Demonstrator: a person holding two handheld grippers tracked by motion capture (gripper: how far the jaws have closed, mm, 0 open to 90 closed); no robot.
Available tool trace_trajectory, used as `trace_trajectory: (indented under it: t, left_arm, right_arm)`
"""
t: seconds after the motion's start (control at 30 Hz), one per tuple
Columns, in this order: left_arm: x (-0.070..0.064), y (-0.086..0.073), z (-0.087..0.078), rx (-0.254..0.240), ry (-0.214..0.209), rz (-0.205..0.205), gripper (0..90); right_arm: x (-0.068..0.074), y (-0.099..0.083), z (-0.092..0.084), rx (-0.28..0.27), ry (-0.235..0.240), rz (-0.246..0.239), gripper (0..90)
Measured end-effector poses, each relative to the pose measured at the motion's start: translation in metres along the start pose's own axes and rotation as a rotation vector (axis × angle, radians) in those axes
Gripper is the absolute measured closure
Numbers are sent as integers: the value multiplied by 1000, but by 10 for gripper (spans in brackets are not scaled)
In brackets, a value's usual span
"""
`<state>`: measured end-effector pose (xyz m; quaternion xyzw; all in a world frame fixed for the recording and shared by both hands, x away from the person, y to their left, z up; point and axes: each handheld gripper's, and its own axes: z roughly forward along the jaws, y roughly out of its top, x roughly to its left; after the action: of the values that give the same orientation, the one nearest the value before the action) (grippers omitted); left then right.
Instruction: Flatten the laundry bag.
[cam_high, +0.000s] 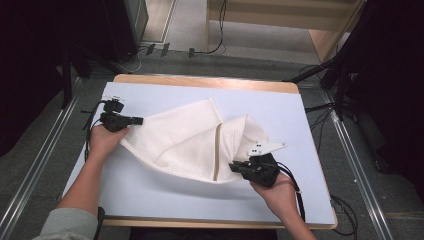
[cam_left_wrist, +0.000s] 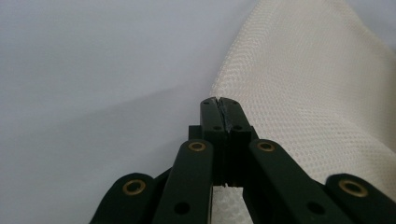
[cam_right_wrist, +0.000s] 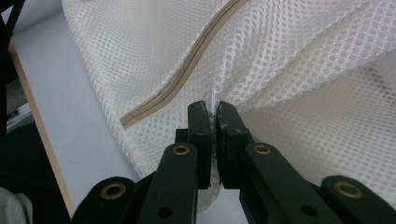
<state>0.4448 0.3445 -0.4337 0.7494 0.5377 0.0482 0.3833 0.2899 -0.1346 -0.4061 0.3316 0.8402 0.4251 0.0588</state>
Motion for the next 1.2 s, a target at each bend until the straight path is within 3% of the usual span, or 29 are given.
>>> trace_trajectory:
  t: [0.17,0.3,0.47,0.6,0.77,0.93,1.1,1.2]
  left_arm:
    - [8,-2,-9,-36,57,-54,900]
    - [14,-2,-13,-65,62,-104,900]
    - [19,-3,-15,-84,78,-130,900]
    - [21,-2,-12,-84,77,-126,900]
    - [21,-1,-7,-79,82,-111,900]
    - [21,-2,-6,-82,84,-90,899]
    - [23,-3,-7,-75,75,-92,876]
    - [21,-2,-10,-87,74,-81,849]
  right_arm:
    - [-1,-1,-6,-10,-23,-3,880]
    - [2,-4,-10,-4,-38,-1,880]
    - [8,-11,-11,12,-39,-23,879]
    - [15,-19,-13,18,-31,-3,877]
    - [28,-30,-9,35,12,15,871]
    - [40,-33,-5,44,37,-4,802]
    - [29,-34,-19,-3,21,2,668]
    - [18,-36,-33,-43,-9,23,650]
